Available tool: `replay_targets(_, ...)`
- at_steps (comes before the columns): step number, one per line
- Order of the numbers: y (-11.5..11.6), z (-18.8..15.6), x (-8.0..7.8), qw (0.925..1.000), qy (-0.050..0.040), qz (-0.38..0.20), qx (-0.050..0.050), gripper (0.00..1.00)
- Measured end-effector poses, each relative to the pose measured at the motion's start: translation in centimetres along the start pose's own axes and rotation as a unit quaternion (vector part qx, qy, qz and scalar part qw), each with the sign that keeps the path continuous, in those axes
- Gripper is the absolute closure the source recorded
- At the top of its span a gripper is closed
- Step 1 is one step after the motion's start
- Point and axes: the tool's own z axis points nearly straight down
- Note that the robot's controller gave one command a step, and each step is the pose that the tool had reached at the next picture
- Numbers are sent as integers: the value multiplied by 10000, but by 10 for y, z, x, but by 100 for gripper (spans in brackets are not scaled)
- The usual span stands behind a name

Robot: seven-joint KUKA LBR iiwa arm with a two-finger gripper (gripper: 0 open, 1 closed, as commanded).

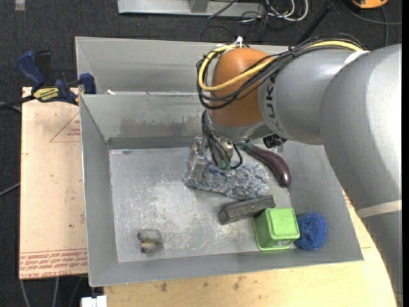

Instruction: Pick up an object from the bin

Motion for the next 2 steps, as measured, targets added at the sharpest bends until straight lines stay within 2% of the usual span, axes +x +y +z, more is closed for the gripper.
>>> replay_targets(1, -8, -43, -4, 10000, 35, -67, 10, 100)
replay_targets(2, -20, -113, -18, 9997, 1, -234, 5, 100)
